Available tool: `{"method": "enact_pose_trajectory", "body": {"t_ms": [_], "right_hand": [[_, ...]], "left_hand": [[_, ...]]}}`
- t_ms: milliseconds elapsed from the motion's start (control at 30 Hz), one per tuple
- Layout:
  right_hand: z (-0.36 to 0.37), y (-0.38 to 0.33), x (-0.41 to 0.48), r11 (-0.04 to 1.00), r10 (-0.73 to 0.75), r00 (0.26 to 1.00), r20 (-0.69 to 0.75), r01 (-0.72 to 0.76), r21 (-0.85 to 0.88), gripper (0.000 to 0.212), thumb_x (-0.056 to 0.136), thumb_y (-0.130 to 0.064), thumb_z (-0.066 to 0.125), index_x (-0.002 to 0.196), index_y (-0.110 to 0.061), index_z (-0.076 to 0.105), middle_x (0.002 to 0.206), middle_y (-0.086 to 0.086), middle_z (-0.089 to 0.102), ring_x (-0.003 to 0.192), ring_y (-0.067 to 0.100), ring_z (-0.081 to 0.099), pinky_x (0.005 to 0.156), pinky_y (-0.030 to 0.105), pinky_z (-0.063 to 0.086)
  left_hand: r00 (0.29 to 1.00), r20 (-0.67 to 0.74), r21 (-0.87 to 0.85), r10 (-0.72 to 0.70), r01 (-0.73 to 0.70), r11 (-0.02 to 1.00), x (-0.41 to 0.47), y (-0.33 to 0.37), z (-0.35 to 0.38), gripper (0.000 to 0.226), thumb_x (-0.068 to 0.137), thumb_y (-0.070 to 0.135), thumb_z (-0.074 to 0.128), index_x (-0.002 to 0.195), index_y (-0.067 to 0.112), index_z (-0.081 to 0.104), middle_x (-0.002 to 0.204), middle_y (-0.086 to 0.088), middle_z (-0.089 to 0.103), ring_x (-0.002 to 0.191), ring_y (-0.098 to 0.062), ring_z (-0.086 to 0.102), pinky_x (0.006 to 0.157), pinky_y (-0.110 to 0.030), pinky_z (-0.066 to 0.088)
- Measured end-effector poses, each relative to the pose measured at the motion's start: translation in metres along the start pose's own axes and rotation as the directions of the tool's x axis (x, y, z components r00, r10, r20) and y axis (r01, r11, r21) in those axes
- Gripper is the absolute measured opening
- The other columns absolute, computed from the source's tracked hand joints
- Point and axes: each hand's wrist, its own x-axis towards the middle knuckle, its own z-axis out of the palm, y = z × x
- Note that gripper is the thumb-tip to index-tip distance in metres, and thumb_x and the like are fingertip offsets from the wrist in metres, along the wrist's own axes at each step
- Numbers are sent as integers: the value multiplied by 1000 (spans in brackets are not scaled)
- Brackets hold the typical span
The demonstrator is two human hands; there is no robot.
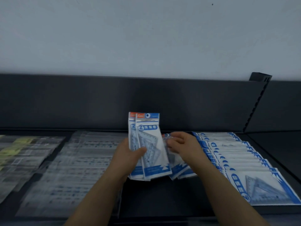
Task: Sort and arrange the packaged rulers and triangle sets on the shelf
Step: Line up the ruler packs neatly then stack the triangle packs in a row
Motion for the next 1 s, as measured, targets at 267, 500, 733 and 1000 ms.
{"method": "enact_pose_trajectory", "body": {"t_ms": [267,500,733,1000], "right_hand": [[-7,7,4,686,83,996,43,-26,-727,75,68,-50,78,127,-12,51,120,6,55,108,22,52,93,38,49],[0,-1,11,699,105,992,69,-24,-715,36,77,-32,76,100,-8,64,93,4,66,83,17,64,75,34,53],[5,3,26,690,162,986,29,-92,-718,24,85,-31,67,76,-12,55,63,0,47,53,14,45,46,25,36],[5,8,32,722,101,993,-65,-118,-682,14,90,-17,55,82,-6,59,75,5,58,69,18,56,63,29,45]], "left_hand": [[990,-119,-15,-81,80,997,8,-10,-23,26,93,6,57,118,11,57,108,-10,66,92,-25,63,78,-33,48],[989,-118,-6,-85,85,996,8,-15,-23,27,93,6,56,120,11,54,106,-8,62,89,-23,59,74,-30,45],[995,-82,-8,-57,56,998,6,-12,-21,21,94,4,53,111,16,53,97,-2,59,78,-14,57,59,-23,43],[996,-60,-38,-73,71,997,4,-12,-28,20,94,6,54,111,16,54,105,-6,62,92,-23,60,77,-31,46]]}}
